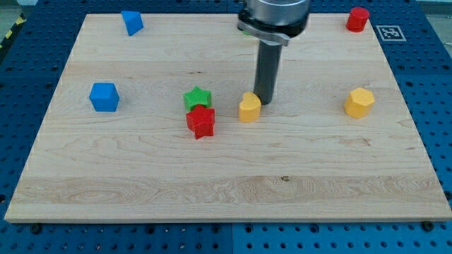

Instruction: Move the yellow heart towards the red star

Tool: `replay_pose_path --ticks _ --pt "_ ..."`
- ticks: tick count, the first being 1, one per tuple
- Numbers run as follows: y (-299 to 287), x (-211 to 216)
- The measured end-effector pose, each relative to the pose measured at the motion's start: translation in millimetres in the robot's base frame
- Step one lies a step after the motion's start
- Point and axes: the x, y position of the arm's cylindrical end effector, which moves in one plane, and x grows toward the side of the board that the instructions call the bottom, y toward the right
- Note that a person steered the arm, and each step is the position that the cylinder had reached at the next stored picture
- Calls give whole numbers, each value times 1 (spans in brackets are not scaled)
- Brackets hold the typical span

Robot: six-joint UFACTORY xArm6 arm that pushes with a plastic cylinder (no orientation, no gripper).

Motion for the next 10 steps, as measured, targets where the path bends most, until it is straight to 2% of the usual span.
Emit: replay_pose_path --ticks 2,3,4,7,10 --pt "-4 32" --pt "-9 28" --pt "-26 5" --pt "-28 54" --pt "-10 76"
